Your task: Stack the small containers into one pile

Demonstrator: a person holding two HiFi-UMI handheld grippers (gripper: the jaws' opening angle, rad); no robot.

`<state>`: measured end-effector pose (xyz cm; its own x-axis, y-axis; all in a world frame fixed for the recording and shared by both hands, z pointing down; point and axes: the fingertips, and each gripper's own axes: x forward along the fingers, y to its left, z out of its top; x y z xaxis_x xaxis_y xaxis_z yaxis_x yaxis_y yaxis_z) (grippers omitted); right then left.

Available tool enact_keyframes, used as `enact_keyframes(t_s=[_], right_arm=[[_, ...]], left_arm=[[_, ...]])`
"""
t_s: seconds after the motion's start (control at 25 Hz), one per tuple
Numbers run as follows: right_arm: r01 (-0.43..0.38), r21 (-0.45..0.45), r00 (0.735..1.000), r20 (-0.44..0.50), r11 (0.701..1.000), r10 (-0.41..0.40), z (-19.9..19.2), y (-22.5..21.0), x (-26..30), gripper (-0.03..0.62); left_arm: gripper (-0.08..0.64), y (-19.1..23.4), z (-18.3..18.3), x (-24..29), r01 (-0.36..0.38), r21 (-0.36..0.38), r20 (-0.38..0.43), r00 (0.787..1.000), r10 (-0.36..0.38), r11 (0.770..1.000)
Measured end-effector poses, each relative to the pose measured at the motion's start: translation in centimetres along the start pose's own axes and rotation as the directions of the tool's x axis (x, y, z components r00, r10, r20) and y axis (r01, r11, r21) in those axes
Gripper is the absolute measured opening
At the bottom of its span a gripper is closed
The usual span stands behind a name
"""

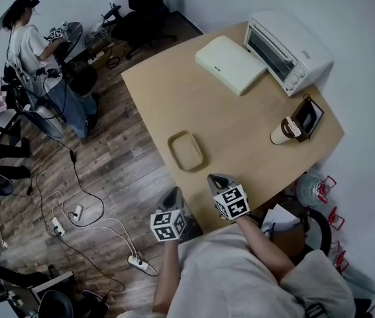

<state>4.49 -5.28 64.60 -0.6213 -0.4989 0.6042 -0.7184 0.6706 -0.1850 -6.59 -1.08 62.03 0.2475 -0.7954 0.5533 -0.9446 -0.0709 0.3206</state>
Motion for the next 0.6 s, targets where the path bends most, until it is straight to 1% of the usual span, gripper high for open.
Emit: enact_keyframes(t_s=[0.2, 0.6], right_arm=[[0.005, 0.028, 1.000, 0.007, 1.000, -0.005, 0.06, 0.01, -0.23, 0.003], [-0.003, 0.039, 1.000, 0.020, 0.999, 0.002, 0.50, 0.46, -0.17, 0.003]], left_arm=[[0.005, -0.34, 0.37, -0.02, 0.040, 0.006, 0.007, 0.999, -0.040, 0.999], [0.006, 0.39, 0.78, -0.24, 0.037, 0.003, 0.013, 0.999, -0.037, 0.999]])
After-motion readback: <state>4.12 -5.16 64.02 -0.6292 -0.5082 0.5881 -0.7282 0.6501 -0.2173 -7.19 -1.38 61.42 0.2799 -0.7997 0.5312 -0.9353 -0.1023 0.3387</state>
